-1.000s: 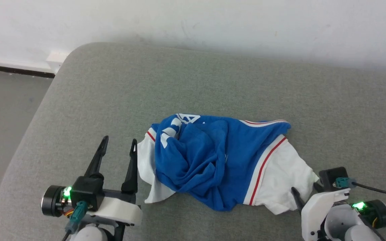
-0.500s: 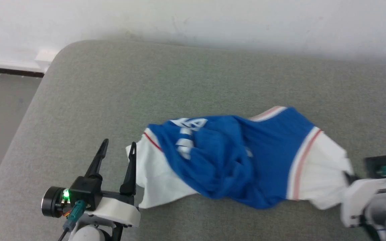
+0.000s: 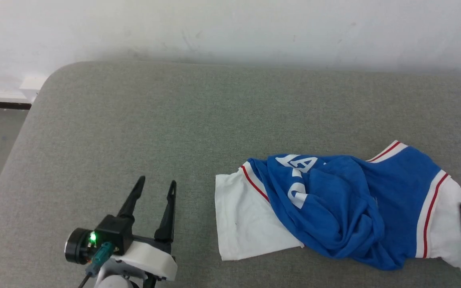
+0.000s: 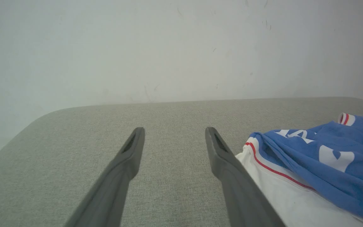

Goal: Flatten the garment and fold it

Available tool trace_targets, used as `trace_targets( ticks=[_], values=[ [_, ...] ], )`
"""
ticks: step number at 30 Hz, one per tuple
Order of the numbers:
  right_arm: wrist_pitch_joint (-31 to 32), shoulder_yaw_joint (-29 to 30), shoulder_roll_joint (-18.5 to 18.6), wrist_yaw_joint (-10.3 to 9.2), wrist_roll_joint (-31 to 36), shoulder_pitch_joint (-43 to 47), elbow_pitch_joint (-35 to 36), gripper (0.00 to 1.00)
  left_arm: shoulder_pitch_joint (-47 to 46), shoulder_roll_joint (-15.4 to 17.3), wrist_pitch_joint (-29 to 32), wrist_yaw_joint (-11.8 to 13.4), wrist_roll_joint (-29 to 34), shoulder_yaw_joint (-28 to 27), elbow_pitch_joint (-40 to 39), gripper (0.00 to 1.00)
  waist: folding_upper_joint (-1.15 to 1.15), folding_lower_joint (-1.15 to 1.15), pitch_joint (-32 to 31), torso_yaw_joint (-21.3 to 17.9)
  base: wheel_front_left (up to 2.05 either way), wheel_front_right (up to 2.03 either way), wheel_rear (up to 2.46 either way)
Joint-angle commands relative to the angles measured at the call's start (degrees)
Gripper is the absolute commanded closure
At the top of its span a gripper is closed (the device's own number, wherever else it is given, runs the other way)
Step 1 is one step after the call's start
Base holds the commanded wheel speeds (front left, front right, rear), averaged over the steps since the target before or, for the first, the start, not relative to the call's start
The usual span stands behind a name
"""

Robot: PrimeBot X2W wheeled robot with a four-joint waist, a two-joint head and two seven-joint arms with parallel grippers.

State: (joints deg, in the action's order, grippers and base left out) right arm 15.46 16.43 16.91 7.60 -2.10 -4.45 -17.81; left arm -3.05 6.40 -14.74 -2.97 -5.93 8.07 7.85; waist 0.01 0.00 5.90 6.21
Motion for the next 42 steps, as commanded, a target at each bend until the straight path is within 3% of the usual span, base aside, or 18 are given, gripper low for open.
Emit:
trace_targets(
  ticks=[1, 8, 12, 19, 28, 30, 35, 42],
  values=[
    [-2.3, -0.6, -1.6, -0.11, -0.1, -0.4, 1.6, 0.00, 0.6, -0.4, -0.3, -0.8, -0.3, 0.2, 0.9, 0.00, -0.01, 0.00, 0.2, -0.3, 0.00, 0.00, 0.00],
    [-13.1, -4.2, -7.1, -0.11, -1.6, 3.8, 10.5, 0.00, 1.4, -1.1, 1.6, -3.3, -3.7, 3.9, 6.2, 0.00, -0.01, 0.00, 0.2, -1.5, 0.00, 0.00, 0.00],
    [-17.1, -6.5, -9.9, -0.11, -2.5, 6.9, 12.9, 0.00, 2.4, -1.0, 10.4, -4.1, -6.9, 7.3, 8.3, 0.00, -0.01, 0.00, 0.2, -2.2, 0.00, 0.00, 0.00],
    [-18.5, -7.4, -11.2, -0.11, -1.9, 7.7, 11.6, 0.00, 2.9, -0.7, 23.2, -4.4, -13.5, 10.9, 7.2, 0.00, -0.01, 0.00, 0.8, -3.1, 0.00, 0.00, 0.00],
    [-18.2, -7.0, -11.1, -0.11, -1.7, 6.5, 10.9, 0.00, 2.1, 0.3, 28.9, -4.1, -14.5, 12.3, 8.3, 0.00, -0.01, 0.00, 2.1, -4.1, 0.00, 0.00, 0.00],
    [-18.2, -7.1, -11.1, -0.11, -1.7, 6.4, 10.7, 0.00, 2.0, 0.5, 30.4, -4.1, -14.8, 13.0, 9.2, 1.00, -0.01, 0.00, 2.4, -4.3, 0.00, 0.00, 0.00],
    [-17.9, -7.2, -11.2, -0.11, -1.8, 6.3, 10.0, 0.00, 1.8, 1.1, 29.5, -3.8, -15.8, 12.1, 9.1, 1.00, -0.01, 0.00, 2.5, -4.2, 0.00, 0.00, 0.00],
    [-16.6, -7.2, -11.0, -0.11, -1.8, 7.4, 9.1, 0.00, 1.6, 3.2, 23.1, -0.5, -16.2, 6.9, 6.5, 1.00, -0.01, 0.00, 0.9, -2.9, 0.00, 0.00, 0.00]
  ],
)
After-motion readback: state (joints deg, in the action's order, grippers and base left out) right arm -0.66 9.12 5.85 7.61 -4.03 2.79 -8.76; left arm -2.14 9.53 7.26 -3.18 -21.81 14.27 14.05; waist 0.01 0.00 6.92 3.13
